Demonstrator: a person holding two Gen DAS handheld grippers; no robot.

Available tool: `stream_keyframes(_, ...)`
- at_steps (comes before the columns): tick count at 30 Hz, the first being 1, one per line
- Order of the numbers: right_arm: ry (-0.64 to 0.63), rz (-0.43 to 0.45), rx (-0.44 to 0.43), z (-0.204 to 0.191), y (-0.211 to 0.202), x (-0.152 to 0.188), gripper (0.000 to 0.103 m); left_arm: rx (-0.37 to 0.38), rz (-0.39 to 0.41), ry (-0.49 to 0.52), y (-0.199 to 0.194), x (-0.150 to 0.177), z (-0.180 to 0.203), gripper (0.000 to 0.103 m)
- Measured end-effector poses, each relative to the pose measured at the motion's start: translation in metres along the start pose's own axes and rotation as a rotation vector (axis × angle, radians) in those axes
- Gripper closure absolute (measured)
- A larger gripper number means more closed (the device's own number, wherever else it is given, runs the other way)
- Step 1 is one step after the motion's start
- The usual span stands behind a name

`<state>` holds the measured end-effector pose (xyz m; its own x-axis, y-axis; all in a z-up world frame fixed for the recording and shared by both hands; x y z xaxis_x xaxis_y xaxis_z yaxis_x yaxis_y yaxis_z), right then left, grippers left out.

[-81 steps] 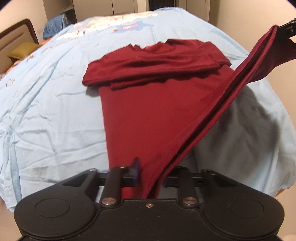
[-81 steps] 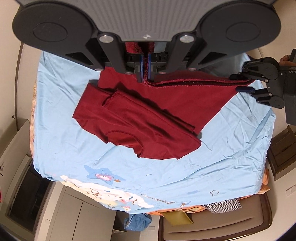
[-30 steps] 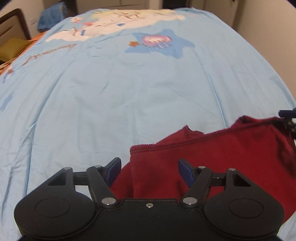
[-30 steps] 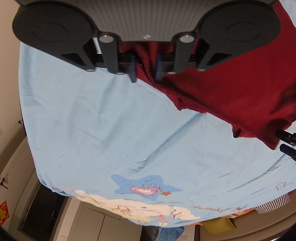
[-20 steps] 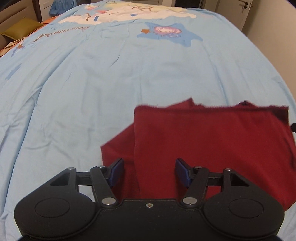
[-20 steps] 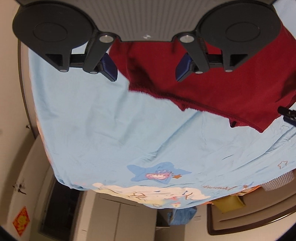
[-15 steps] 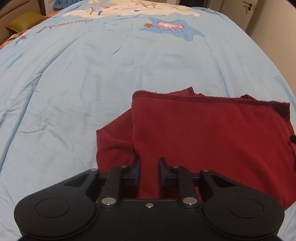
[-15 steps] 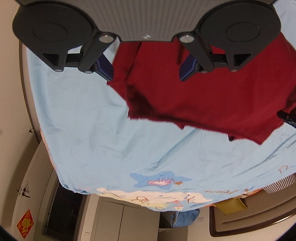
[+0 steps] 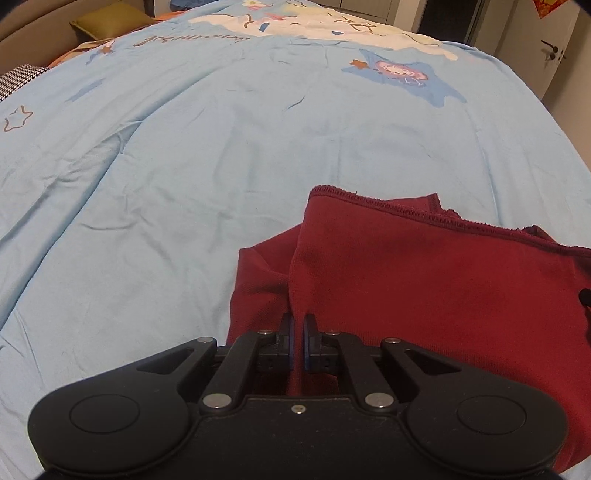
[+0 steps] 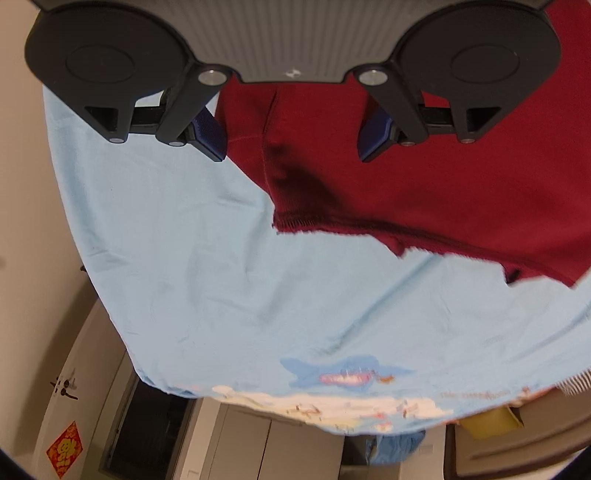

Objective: Fold small clothes
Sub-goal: 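Release the hem with both grippers and smooth the folded sweater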

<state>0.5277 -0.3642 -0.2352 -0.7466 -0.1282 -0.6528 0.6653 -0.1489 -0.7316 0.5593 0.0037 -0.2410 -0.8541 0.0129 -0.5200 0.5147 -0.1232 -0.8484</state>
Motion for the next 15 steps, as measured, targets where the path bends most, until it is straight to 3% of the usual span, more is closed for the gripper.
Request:
stream_keyframes(3, 0.004, 0.000, 0.000, 0.000, 0.001, 0.001, 0.019, 0.008, 0.010, 0.010, -0.008, 0.002, 0.004, 0.088)
stream_keyframes(6, -0.002, 0.030, -0.018, 0.000, -0.017, 0.005, 0.011, -0.029, 0.011, 0.035, -0.018, 0.006, 0.010, 0.061)
stream_keyframes(8, -0.006, 0.058, -0.026, -0.001, -0.034, 0.012, 0.007, -0.037, 0.017, 0.044, -0.024, 0.009, 0.014, 0.037)
stream_keyframes(15, 0.007, 0.101, -0.053, -0.012, -0.077, 0.049, 0.000, -0.087, 0.035, 0.093, -0.035, 0.029, 0.032, 0.014)
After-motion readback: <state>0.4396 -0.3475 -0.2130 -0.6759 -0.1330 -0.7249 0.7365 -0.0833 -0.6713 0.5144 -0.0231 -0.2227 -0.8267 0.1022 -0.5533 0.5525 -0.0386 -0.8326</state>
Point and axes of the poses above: each gripper's, at about its wrist camera, not at the fingertips, and y roughly the way its jaws point, z to its right, x to its underside, the point moved 2 cm from there along y, roughly the way its jaws point
